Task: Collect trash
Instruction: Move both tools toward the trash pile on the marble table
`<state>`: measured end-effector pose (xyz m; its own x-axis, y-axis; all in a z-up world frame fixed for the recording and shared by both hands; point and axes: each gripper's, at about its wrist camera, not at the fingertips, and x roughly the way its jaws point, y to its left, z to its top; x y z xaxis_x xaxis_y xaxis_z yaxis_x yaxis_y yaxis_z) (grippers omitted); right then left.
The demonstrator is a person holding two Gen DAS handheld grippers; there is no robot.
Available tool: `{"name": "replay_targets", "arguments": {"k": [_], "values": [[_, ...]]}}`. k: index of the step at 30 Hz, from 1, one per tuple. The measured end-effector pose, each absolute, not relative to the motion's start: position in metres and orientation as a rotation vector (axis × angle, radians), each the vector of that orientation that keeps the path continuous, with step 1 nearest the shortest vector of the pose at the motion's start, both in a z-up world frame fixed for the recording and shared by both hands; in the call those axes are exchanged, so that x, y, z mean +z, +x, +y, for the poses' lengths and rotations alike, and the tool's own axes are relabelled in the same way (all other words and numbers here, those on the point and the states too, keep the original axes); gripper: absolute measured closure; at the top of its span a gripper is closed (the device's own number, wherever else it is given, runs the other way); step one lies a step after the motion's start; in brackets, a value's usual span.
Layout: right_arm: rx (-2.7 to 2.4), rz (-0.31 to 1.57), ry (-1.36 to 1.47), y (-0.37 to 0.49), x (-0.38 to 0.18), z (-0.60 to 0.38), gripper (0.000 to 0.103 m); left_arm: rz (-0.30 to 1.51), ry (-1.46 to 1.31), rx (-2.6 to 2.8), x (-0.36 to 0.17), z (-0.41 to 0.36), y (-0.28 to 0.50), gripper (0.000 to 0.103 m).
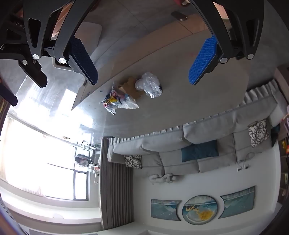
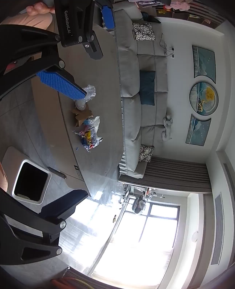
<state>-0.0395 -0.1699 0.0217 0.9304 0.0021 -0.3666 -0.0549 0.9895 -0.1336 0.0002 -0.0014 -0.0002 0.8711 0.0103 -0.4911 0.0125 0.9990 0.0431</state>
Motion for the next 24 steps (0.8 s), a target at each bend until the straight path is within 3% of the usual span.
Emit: {"name": "replay_targets", "arguments": {"k": [24], "values": [[0.035,0.383,-0.156,-0.032,0.026,-0.169,0.004,0.53,0.031,0.021,-0.006,-0.003,0.011,0.003]]}}
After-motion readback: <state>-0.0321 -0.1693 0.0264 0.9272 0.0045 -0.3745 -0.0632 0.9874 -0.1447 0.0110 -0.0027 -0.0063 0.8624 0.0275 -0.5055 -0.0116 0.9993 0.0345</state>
